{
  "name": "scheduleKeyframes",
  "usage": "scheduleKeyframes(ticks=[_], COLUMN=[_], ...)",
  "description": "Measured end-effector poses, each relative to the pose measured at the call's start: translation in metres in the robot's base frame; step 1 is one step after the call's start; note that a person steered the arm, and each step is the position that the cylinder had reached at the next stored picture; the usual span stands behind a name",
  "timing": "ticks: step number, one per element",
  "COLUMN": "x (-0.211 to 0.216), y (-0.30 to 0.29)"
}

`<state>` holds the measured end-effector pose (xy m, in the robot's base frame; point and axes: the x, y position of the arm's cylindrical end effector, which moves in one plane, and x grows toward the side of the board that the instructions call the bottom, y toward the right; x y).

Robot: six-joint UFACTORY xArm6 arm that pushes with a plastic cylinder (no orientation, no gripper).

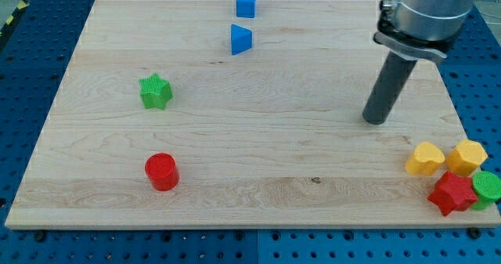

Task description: Push your arm to the top right of the red circle

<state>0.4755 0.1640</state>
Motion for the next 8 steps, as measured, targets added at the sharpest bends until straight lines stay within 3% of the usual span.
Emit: scheduleKeyframes(ticks=[6,8], x=[0.001,0.030], y=[-0.103,-0.157])
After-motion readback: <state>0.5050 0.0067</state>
